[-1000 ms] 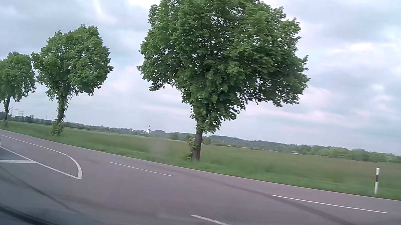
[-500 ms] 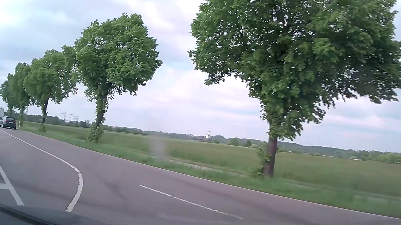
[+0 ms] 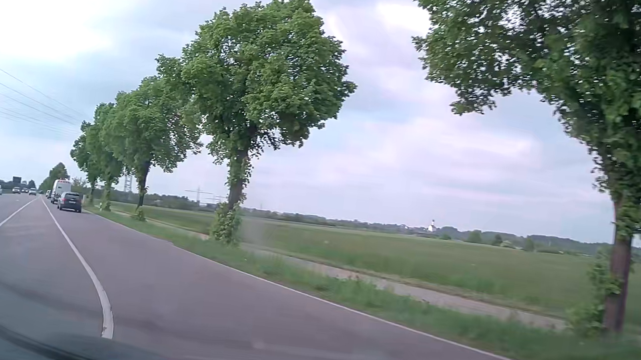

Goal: Follow the waypoints while adhering to traffic rules and regulations

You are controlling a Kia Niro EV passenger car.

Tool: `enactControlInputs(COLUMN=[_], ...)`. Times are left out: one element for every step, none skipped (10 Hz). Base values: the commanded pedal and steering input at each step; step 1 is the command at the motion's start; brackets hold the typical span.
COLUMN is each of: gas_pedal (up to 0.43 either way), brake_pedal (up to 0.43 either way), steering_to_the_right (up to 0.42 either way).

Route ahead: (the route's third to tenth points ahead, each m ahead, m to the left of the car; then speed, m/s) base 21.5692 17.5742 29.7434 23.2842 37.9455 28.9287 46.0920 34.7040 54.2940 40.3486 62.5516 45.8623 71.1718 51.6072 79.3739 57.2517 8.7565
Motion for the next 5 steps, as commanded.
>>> enactControlInputs(gas_pedal=[0.189,0.197,0.209,0.24,0.268], brake_pedal=[0.0,0.0,0.0,0.0,0.0], steering_to_the_right=[-0.241,-0.238,-0.238,-0.238,-0.235])
